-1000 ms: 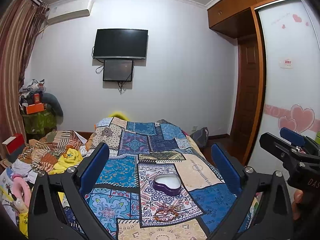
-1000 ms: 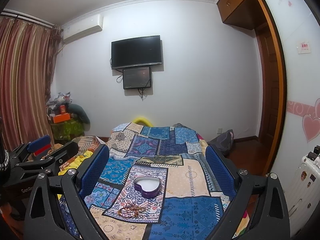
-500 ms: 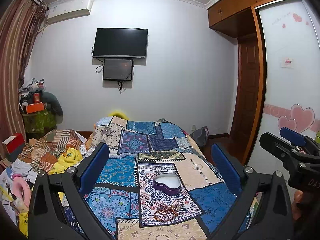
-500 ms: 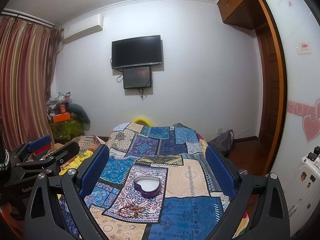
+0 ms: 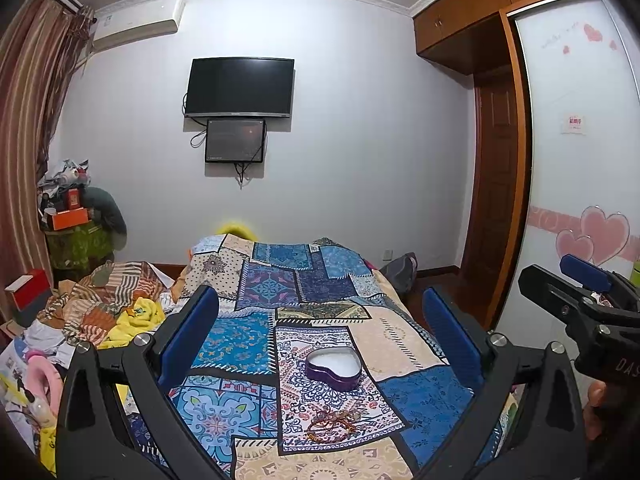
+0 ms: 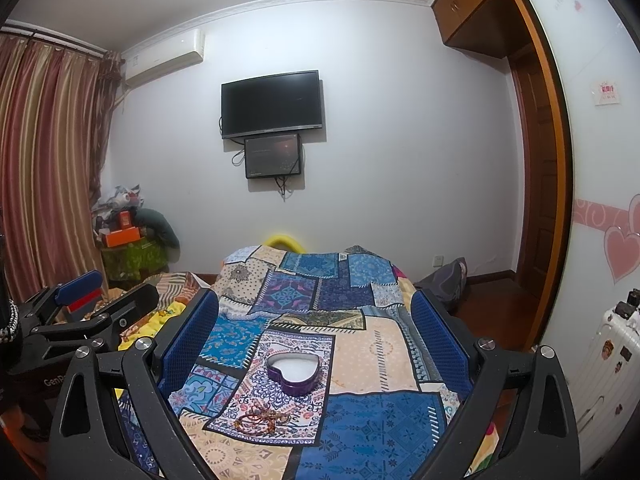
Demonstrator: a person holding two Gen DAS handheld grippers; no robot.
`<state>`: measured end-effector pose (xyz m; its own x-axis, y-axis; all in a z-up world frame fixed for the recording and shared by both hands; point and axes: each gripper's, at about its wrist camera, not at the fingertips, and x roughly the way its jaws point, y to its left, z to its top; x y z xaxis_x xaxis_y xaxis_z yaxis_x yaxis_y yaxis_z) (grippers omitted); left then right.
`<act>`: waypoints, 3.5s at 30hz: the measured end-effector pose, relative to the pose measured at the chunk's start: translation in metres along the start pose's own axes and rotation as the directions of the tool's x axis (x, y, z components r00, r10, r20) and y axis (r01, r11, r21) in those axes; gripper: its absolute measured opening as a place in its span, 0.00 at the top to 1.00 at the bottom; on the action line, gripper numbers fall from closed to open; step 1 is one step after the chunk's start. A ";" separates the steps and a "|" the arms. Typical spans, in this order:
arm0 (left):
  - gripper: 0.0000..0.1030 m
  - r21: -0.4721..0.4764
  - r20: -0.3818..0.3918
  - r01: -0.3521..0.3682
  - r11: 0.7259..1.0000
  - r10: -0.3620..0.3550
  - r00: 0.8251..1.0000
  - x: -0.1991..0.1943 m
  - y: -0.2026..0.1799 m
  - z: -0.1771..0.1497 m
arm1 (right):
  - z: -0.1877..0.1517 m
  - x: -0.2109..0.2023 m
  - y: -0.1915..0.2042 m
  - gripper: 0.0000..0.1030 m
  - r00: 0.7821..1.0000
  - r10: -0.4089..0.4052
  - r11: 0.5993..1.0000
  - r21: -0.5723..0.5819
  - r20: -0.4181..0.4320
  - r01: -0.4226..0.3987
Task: Organize jewelry
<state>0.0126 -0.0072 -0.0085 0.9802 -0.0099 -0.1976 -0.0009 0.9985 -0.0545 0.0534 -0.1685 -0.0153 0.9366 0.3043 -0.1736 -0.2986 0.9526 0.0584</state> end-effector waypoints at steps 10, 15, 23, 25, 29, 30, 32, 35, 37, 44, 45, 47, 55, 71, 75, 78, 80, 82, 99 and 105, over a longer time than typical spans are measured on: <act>0.01 0.001 -0.010 -0.007 1.000 0.007 1.000 0.004 -0.003 0.000 | -0.002 0.001 -0.002 0.07 1.000 0.005 1.000 0.004 -0.009 -0.005; 0.01 -0.005 -0.019 -0.005 1.000 0.005 1.000 0.010 0.000 -0.001 | -0.005 0.006 -0.003 0.07 1.000 0.007 1.000 0.004 -0.024 -0.007; 0.01 -0.018 -0.064 -0.022 1.000 0.021 0.998 0.032 0.015 -0.009 | -0.013 0.026 -0.004 0.07 0.997 -0.021 1.000 -0.003 -0.075 0.020; 0.01 -0.024 -0.077 -0.054 0.998 0.052 0.996 0.041 0.023 -0.014 | -0.017 0.035 -0.008 0.07 0.994 -0.039 0.999 -0.009 -0.100 0.038; 0.01 -0.027 -0.156 -0.107 0.994 0.102 0.982 0.070 0.043 -0.031 | -0.032 0.058 -0.018 0.07 0.982 -0.080 0.997 -0.028 -0.174 0.077; 0.01 -0.034 -0.190 -0.114 0.993 0.106 0.976 0.080 0.050 -0.038 | -0.039 0.066 -0.022 0.07 0.976 -0.090 0.996 -0.032 -0.199 0.085; 0.01 -0.046 -0.250 -0.109 0.993 0.094 0.964 0.097 0.059 -0.048 | -0.049 0.079 -0.027 0.07 0.963 -0.106 0.994 -0.043 -0.248 0.098; 0.01 -0.072 -0.346 -0.086 0.994 0.056 0.937 0.124 0.072 -0.069 | -0.068 0.099 -0.036 0.07 0.938 -0.110 0.994 -0.042 -0.328 0.102; 0.01 -0.080 -0.397 -0.078 0.994 0.040 0.917 0.138 0.076 -0.083 | -0.077 0.110 -0.038 0.07 0.921 -0.104 0.995 -0.046 -0.375 0.094; 0.20 -0.097 -0.575 -0.019 0.995 -0.040 0.817 0.177 0.074 -0.130 | -0.113 0.146 -0.034 0.09 0.860 -0.028 0.998 -0.068 -0.509 -0.007; 0.21 -0.099 -0.587 -0.011 0.995 -0.050 0.808 0.179 0.073 -0.134 | -0.116 0.148 -0.033 0.11 0.852 -0.013 0.997 -0.066 -0.523 -0.026; 0.29 -0.106 -0.611 0.005 0.994 -0.070 0.789 0.184 0.071 -0.143 | -0.122 0.154 -0.030 0.25 0.840 0.012 0.997 -0.060 -0.542 -0.054; 0.53 -0.134 -0.653 0.049 0.990 -0.125 0.747 0.190 0.062 -0.157 | -0.134 0.167 -0.016 0.48 0.786 0.147 0.982 -0.007 -0.601 -0.189; 0.69 -0.144 -0.723 0.135 0.980 -0.197 0.662 0.181 0.041 -0.178 | -0.160 0.169 0.003 0.72 0.701 0.233 0.951 0.006 -0.674 -0.310; 0.77 -0.150 -0.720 0.121 0.981 -0.192 0.666 0.181 0.042 -0.183 | -0.163 0.173 0.007 0.79 0.689 0.251 0.945 0.019 -0.679 -0.326; 0.91 -0.142 -0.716 0.126 0.982 -0.190 0.672 0.181 0.045 -0.185 | -0.168 0.175 0.011 0.80 0.685 0.243 0.945 0.010 -0.687 -0.326; 0.91 -0.155 -0.711 0.130 0.979 -0.202 0.673 0.182 0.047 -0.186 | -0.169 0.175 0.012 0.86 0.684 0.244 0.945 0.010 -0.687 -0.326; 0.91 -0.140 -0.708 0.133 0.981 -0.193 0.679 0.182 0.047 -0.184 | -0.170 0.177 0.010 0.89 0.687 0.244 0.949 0.022 -0.684 -0.315; 0.92 -0.042 -0.519 0.145 0.989 -0.145 0.842 0.147 0.041 -0.104 | -0.131 0.152 -0.003 0.89 0.775 0.231 0.965 0.038 -0.588 -0.259; 0.91 -0.059 -0.464 0.149 0.987 -0.159 0.872 0.142 0.041 -0.084 | -0.111 0.146 -0.006 0.89 0.815 0.216 0.971 0.027 -0.538 -0.240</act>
<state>0.1352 0.0280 -0.1213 0.7629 -0.1925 -0.6172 0.1331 0.9810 -0.1413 0.1717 -0.1299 -0.1505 0.6001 0.4550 -0.6579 -0.5094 0.8515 0.1243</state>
